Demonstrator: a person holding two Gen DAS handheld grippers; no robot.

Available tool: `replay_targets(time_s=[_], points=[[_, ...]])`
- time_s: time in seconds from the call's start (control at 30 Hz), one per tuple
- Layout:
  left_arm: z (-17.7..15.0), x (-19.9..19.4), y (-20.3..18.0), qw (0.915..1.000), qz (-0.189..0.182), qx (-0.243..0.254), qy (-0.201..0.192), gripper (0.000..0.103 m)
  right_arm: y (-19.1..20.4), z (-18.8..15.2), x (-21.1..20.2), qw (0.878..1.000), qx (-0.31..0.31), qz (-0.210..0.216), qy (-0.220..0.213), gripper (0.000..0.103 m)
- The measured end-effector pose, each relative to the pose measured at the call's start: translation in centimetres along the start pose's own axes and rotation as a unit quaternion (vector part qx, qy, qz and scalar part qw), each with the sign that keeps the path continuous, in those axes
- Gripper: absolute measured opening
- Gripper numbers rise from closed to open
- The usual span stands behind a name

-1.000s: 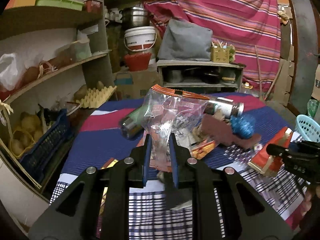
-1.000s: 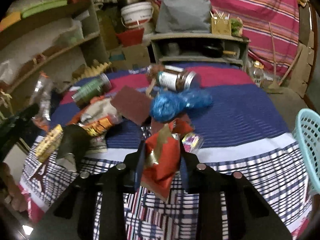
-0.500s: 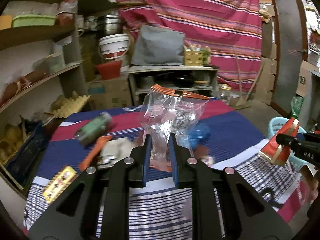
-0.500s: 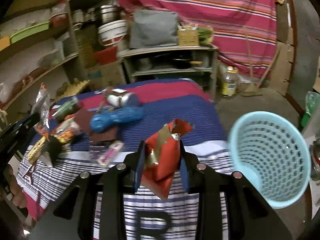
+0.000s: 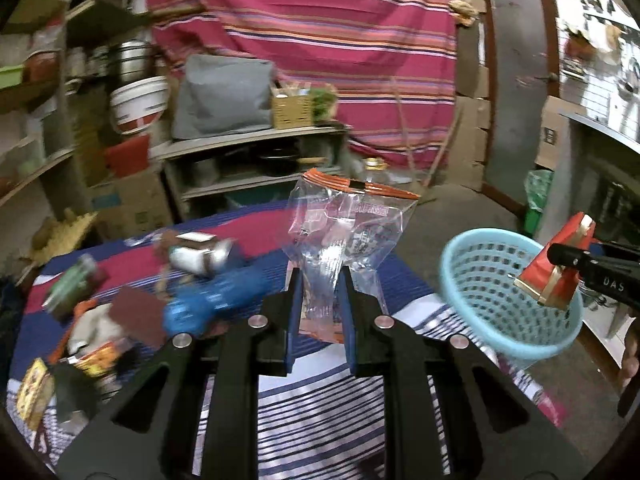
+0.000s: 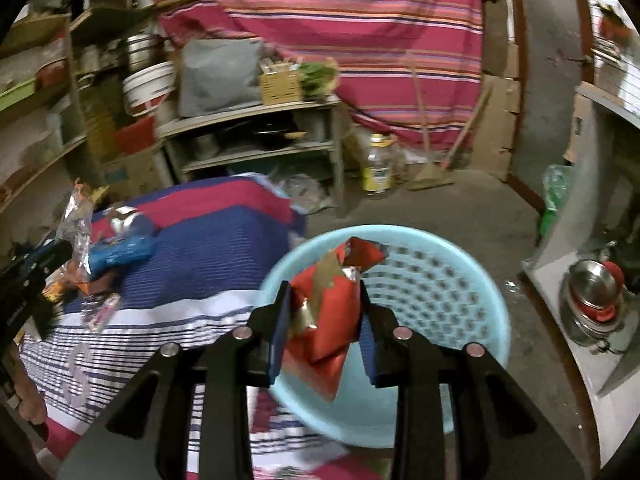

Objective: Collect trash
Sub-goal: 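Carry both items over the blue basket and open the left tool, then open the right tool to drop the red package into the basket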

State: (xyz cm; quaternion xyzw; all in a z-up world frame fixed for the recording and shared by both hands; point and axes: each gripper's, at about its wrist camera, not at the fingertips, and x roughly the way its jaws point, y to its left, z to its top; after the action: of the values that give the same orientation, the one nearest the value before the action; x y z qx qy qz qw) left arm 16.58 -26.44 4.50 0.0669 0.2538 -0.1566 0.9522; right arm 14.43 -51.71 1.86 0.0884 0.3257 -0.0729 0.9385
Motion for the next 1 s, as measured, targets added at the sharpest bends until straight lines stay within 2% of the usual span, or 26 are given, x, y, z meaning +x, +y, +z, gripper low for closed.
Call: replay_targets(time_s=[0.17, 0.33, 0.53, 0.83, 0.93, 1.0], points=[[0.6, 2.2, -5.0, 0.9989, -0.043, 0.015, 0.001, 0.017, -4.2, -0.1, 0.5, 0.999, 0.03, -0.021, 0.005, 0.031], [0.6, 3.8, -9.3, 0.9969, -0.072, 0.033, 0.005, 0.017, -6.3, -0.7, 1.4, 0.999, 0.041, -0.029, 0.01, 0.031], [0.5, 6.1, -12.5, 0.9941, -0.094, 0.051, 0.016, 0.017, -8.0, -1.2, 2.7, 0.998, 0.057, -0.03, 0.013, 0.031], [0.3, 9.0, -14.8, 0.9904, -0.117, 0.065, 0.035, 0.021, -8.6, -1.4, 4.6, 0.997, 0.075, -0.025, 0.022, 0.031], [0.2, 9.5, -14.6, 0.9904, -0.117, 0.059, 0.043, 0.032, -8.2, -1.5, 5.2, 0.997, 0.069, -0.024, 0.025, 0.031], [0.1, 9.4, -14.7, 0.9909, -0.115, 0.057, 0.041, 0.047, -7.9, -1.7, 5.5, 0.997, 0.066, -0.024, 0.028, 0.031]])
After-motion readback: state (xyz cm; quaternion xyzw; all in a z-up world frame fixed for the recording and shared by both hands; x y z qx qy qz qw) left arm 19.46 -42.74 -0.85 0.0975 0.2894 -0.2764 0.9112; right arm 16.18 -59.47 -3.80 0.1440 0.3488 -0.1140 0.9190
